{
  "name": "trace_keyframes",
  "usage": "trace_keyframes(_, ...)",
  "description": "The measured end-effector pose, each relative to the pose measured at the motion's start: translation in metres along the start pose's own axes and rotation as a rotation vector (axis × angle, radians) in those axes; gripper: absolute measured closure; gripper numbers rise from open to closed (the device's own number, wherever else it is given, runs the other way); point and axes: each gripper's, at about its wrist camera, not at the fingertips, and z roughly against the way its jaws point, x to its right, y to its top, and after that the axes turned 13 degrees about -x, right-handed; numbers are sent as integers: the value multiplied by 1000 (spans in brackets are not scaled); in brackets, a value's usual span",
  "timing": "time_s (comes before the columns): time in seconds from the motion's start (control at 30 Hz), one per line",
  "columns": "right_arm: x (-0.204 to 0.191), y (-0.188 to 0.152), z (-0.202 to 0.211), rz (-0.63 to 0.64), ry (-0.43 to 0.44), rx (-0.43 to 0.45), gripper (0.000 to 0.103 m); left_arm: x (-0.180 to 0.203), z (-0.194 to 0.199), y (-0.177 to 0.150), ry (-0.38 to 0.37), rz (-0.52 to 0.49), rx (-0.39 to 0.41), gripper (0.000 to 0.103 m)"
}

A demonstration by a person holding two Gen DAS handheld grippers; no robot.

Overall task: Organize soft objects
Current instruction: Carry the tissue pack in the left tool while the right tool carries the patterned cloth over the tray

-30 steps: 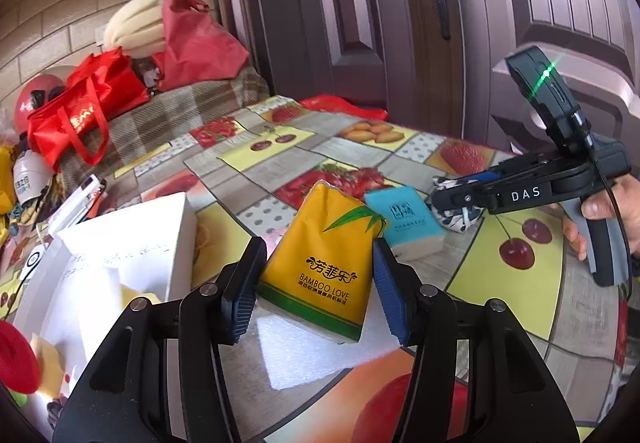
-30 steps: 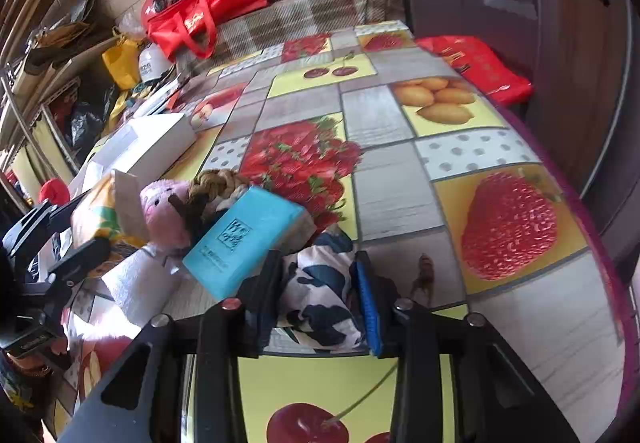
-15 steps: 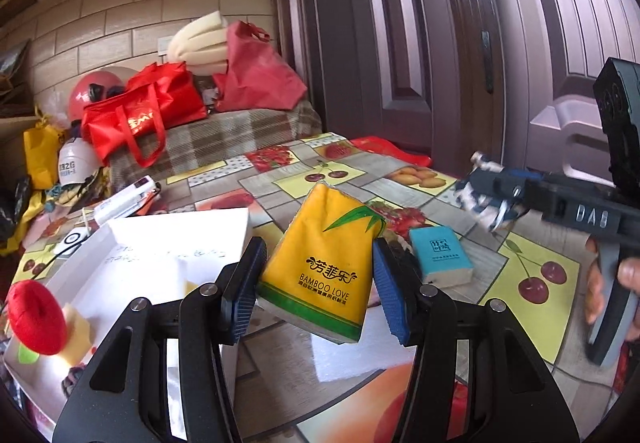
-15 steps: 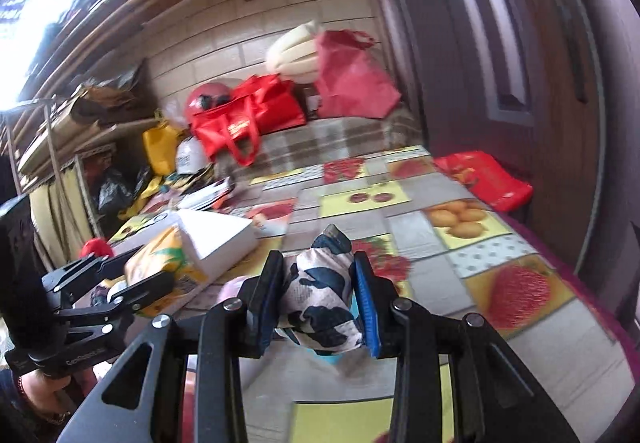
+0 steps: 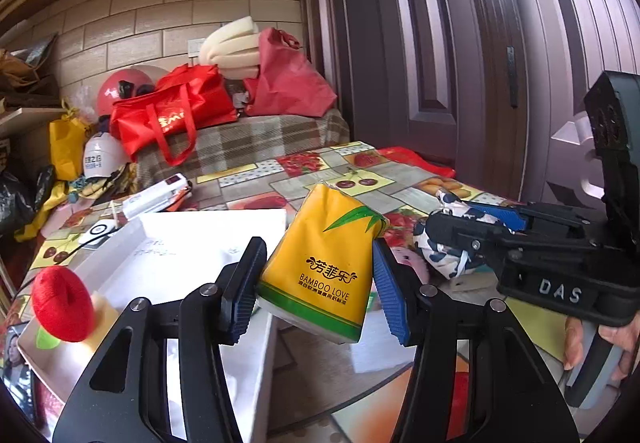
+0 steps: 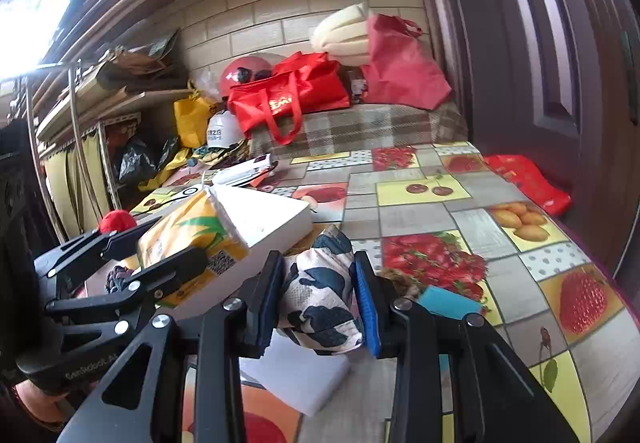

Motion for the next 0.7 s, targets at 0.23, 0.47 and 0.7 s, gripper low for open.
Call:
trace_keyframes(0.23, -21, 0, -5, 61, 4, -2, 68, -24, 5, -5, 40, 41, 2, 49)
trace_keyframes(0.47, -36, 3, -13, 92, 22, -5, 68, -59, 9, -12, 101, 95, 2, 49)
trace_keyframes(0.7, -51, 7, -23, 117, 37, -10, 68, -85, 11, -18, 151, 138, -3, 49)
